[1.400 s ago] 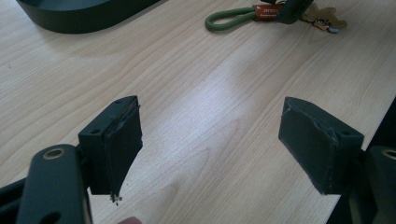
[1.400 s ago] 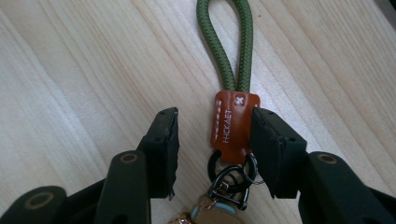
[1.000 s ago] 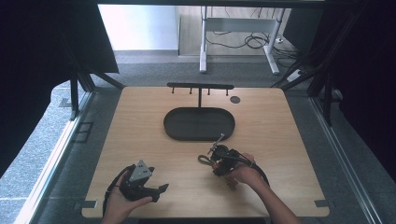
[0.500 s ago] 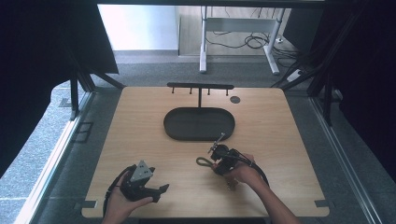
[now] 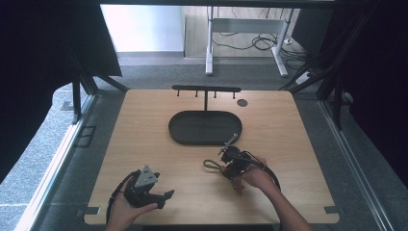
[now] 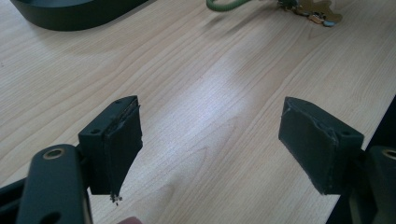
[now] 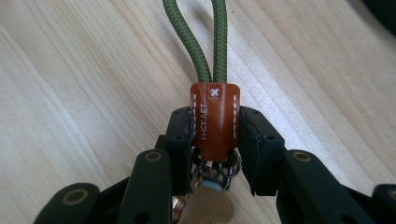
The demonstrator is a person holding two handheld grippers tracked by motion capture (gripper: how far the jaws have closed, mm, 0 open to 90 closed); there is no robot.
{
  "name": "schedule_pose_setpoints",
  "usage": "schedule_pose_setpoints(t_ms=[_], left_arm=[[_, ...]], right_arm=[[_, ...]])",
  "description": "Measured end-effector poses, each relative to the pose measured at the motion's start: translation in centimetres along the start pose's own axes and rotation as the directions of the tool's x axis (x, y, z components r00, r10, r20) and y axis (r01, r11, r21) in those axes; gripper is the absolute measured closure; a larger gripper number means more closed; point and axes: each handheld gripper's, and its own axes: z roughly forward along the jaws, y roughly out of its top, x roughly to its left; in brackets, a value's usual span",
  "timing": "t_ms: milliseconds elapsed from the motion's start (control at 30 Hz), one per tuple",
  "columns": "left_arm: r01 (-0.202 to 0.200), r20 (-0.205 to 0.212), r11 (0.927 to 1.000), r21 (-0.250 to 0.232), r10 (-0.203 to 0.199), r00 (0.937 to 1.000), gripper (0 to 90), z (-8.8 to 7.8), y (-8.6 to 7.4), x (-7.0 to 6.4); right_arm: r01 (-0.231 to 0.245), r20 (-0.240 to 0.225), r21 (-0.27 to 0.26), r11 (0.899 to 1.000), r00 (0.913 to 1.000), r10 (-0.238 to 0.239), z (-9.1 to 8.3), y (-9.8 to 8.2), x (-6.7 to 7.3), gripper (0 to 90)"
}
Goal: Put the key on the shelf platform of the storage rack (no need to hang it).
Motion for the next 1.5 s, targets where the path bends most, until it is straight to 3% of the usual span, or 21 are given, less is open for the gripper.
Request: schedule_pose_setpoints(t_ms=[467,800,1200,1500], left_arm=[[0.001,-0.001,1.0000,0.002,-0.001,1.0000,21.9,0.0,0.0,0.1],[-0.003,0.001,1.0000,0.001,0.003,1.0000,21.9,0.0,0.0,0.0],[-0.003,0.004,0.9999,0.010,0.003,1.0000,21.9,0.2,0.0,0.0],[-0.007,0.006,0.9999,0.014,0.007,1.0000,21.9,0.2,0.0,0.0]], right_arm=[[-0.005,-0.010,-0.072,0.997,0.9999,0.004,-3.0,-0.3,0.2,66.8],[0.020,0.009,-0.113,0.993,0.9998,-0.019,-5.7,-0.3,0.6,66.8],[0.015,0.020,-0.140,0.990,0.9997,-0.013,-7.2,-0.2,0.4,66.8],[0.012,0.039,-0.177,0.984,0.9992,-0.006,-9.3,0.1,0.2,66.8]])
